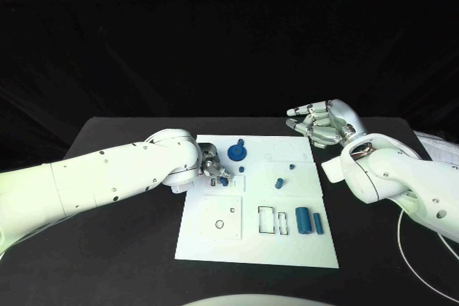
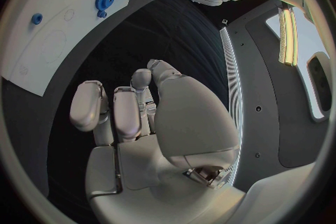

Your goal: Assemble the parts on the task board

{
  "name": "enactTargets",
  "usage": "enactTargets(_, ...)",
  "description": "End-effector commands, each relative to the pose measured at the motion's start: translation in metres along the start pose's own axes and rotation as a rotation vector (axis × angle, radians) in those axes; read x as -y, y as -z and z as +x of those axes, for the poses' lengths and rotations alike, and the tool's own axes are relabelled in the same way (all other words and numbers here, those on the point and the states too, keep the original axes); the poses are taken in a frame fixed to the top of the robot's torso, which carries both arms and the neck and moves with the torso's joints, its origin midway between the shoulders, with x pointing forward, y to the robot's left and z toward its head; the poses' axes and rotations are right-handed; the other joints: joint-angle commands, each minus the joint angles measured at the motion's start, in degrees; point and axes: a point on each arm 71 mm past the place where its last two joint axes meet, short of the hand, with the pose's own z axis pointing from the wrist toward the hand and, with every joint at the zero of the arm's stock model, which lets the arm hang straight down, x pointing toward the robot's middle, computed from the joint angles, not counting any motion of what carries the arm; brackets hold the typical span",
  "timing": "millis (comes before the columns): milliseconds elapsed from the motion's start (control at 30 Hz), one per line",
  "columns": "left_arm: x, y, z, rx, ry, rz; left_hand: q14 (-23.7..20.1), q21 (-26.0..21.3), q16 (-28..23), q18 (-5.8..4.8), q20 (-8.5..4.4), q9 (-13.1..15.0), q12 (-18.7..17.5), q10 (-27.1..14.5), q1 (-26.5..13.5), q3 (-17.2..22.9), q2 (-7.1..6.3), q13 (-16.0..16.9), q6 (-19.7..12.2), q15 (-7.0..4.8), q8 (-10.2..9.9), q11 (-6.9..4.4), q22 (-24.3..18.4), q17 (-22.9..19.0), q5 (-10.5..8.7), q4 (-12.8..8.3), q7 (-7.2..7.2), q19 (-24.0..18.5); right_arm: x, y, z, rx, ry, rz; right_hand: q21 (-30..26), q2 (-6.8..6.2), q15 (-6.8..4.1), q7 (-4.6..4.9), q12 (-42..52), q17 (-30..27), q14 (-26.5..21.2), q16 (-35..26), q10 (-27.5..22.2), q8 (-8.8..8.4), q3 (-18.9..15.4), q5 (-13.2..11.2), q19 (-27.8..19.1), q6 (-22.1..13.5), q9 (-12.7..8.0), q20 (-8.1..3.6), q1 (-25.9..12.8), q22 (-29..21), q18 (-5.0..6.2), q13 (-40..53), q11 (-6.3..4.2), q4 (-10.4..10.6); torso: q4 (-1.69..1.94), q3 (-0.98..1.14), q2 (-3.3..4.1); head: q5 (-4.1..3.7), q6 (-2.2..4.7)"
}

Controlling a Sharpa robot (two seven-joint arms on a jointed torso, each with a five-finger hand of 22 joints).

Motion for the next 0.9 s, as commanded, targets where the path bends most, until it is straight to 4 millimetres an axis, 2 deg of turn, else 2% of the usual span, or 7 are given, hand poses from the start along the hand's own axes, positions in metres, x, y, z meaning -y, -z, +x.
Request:
enactTargets(33,0.0018,-0.0019,0.0152,-0.074,-0.032,0.001,5.91,0.1,0.18,-0.98,-0.45,-0.02,0.22,0.32,-0.21,-0.63,-0.36,0.1,0.41,-0.34,-0.08,0.02,6.94,15.1,-0.07,-0.02,0.01,1.81,-0.0009,0.0004,0.001,-0.014,0.001,-0.013,-0.18,-0.06,0.27,0.04,-0.05,0.07,1.44,-0.3,-0.27,0.02,0.41,0.21,-0.25,-0.18,0.0,-0.07,-0.26,-0.02,1.16,0.02,-0.07,0.05,0.05,0.01,0.01,-0.03,-0.01)
enactTargets(333,0.0021,-0.001,0.0159,-0.079,-0.036,0.004,5.91,0.12,0.18,-0.99,-0.46,-0.11,0.26,0.36,-0.01,-1.0,-0.37,0.15,0.48,-0.35,-0.05,-0.01,6.97,15.1,-0.05,-0.09,-0.03,1.83,-0.0007,0.0007,0.0005,-0.014,0.001,-0.013,-0.18,-0.06,0.27,0.04,-0.05,0.07,1.44,-0.3,-0.27,0.02,0.41,0.21,-0.25,-0.18,0.0,-0.07,-0.26,-0.02,1.16,0.02,-0.07,0.05,-0.02,0.01,0.01,-0.04,-0.1)
enactTargets(700,0.0028,0.0012,0.0153,-0.061,-0.023,0.011,5.91,0.23,0.18,-1.05,-0.5,-1.0,0.5,0.66,0.05,-5.04,-0.37,0.51,0.92,-0.39,0.08,-0.06,7.24,15.1,0.0,1.04,-0.08,1.97,-0.0004,0.0005,0.0004,-0.014,0.002,-0.012,-0.18,-0.06,0.27,0.04,-0.05,0.07,1.44,-0.3,-0.27,0.02,0.41,0.21,-0.25,-0.18,0.0,-0.07,-0.26,-0.02,1.16,0.02,-0.07,0.05,0.0,-0.01,-0.01,-0.09,-0.07)
enactTargets(900,0.0024,0.0017,0.0151,-0.058,-0.02,0.012,5.91,0.27,0.18,-1.07,-0.51,-1.16,0.53,0.71,0.06,-5.85,-0.27,0.56,1.0,-0.4,0.13,-0.07,7.32,15.1,0.0,1.37,-0.09,2.01,-0.0004,0.0003,0.0005,-0.014,0.002,-0.012,-0.18,-0.06,0.27,0.04,-0.05,0.07,1.44,-0.3,-0.27,0.02,0.41,0.21,-0.25,-0.18,0.0,-0.07,-0.26,-0.02,1.16,0.02,-0.07,0.05,-0.02,0.0,0.01,-0.09,-0.1)
